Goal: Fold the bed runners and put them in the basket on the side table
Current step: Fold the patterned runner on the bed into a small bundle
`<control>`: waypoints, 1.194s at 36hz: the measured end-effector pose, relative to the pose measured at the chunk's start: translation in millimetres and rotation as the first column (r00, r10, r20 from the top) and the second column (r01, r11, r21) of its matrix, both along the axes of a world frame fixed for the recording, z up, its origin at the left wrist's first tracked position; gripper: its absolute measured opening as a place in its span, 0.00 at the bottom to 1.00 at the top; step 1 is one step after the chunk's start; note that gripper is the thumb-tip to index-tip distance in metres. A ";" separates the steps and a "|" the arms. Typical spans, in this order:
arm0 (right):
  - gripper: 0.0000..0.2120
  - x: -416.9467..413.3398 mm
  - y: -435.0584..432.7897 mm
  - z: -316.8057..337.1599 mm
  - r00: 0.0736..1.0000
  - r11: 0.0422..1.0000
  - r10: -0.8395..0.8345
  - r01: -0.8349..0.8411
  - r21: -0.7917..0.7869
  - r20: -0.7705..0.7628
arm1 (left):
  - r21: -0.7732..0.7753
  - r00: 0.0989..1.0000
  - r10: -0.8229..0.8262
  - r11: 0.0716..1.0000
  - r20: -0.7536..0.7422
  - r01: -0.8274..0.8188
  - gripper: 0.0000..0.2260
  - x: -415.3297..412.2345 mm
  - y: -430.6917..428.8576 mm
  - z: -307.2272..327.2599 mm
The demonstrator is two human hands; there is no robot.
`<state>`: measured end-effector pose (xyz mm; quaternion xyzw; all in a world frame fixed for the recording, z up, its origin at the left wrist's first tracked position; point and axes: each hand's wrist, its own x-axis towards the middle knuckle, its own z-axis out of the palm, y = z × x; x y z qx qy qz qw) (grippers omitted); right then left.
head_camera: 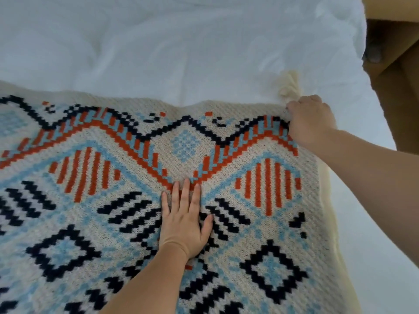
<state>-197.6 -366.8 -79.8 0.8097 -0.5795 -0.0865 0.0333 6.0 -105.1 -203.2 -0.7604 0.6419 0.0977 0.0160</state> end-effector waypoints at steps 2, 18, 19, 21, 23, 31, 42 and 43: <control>0.14 -4.4 3.9 3.6 0.999 0.999 0.010 -0.009 -0.034 0.030 | -0.004 1.000 -0.003 1.000 -0.004 0.003 0.32 -0.3 -0.5 -0.3; 0.09 -71.8 120.4 59.8 0.981 1.000 0.006 -0.003 -0.020 0.195 | -0.030 0.969 0.105 0.993 -0.223 -0.114 0.30 -4.0 -28.0 119.9; 0.10 -75.0 130.4 64.2 0.979 1.000 0.022 -0.020 -0.015 0.200 | -0.089 0.971 0.081 0.991 -0.227 -0.103 0.31 -4.1 -39.1 133.9; 0.12 -80.9 147.4 71.1 0.979 0.999 0.049 -0.052 0.007 0.197 | -0.160 0.983 0.010 0.986 -0.183 -0.039 0.37 -7.0 -61.6 158.4; 0.12 -86.2 160.5 75.0 0.982 0.998 0.056 -0.063 0.031 0.178 | -0.147 0.991 -0.088 0.986 -0.097 0.074 0.42 -12.2 -80.2 178.4; 0.14 -104.8 196.3 91.9 0.982 0.995 0.013 -0.032 0.099 0.190 | 0.065 0.978 -0.199 0.977 -0.068 0.204 0.07 -13.9 -56.1 196.2; 0.17 -117.0 252.4 111.8 0.978 0.968 0.140 -0.102 0.231 -0.155 | 0.083 0.969 -0.145 0.983 -0.199 0.164 0.10 4.2 43.3 211.2; 0.17 -118.9 259.4 114.3 0.970 0.961 0.161 -0.112 0.252 -0.180 | 0.074 0.965 -0.157 0.982 -0.210 0.176 0.10 2.9 51.0 214.6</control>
